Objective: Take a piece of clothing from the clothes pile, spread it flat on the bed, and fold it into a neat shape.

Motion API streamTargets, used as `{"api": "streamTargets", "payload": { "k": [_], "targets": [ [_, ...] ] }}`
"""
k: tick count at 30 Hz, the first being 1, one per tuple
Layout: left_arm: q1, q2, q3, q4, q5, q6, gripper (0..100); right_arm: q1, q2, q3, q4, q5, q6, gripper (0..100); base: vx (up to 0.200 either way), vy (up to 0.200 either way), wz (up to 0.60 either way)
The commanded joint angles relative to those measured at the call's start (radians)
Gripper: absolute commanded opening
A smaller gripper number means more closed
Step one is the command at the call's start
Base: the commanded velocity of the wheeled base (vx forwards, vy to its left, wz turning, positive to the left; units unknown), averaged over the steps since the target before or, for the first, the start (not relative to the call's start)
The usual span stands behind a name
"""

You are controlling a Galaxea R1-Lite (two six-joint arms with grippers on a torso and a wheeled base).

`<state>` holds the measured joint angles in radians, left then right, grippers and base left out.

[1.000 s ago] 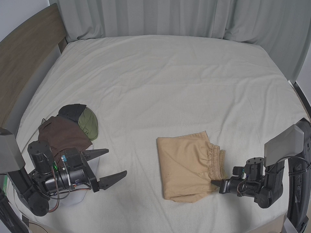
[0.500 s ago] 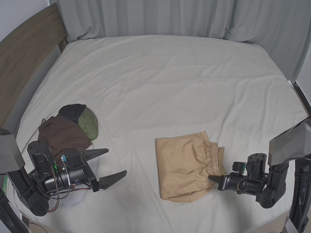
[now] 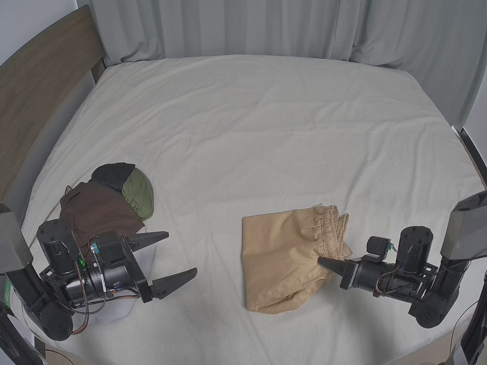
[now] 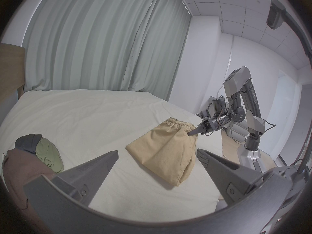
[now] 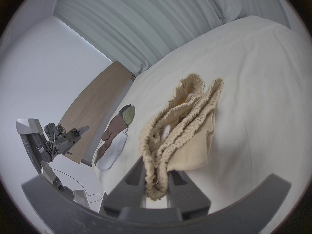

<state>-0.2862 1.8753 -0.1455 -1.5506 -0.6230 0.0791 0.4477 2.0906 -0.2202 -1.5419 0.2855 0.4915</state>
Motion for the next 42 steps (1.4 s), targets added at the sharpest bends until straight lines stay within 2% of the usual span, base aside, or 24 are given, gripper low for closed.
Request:
{"api": "streamTargets", "payload": {
  "k": [1, 14, 23, 42],
  "targets": [
    [-0.001, -0.015, 0.006, 0.0, 0.0, -0.001, 100, 0.005, -0.037, -0.005, -0.001, 0.001, 0.001, 0, 0.0, 0.0, 0.0],
    [0.009, -0.028, 0.012, 0.0, 0.005, -0.001, 100, 0.02, -0.055, -0.041, -0.001, 0.006, -0.001, 0, 0.0, 0.0, 0.0],
    [0.055, -0.047, 0.015, 0.0, 0.003, -0.002, 100, 0.02, -0.075, -0.11, -0.001, 0.021, 0.029, 0, 0.0, 0.0, 0.0],
    [0.067, -0.071, 0.018, 0.0, 0.003, -0.002, 100, 0.009, -0.084, -0.265, 0.011, 0.027, 0.032, 0, 0.0, 0.0, 0.0]
  ]
}}
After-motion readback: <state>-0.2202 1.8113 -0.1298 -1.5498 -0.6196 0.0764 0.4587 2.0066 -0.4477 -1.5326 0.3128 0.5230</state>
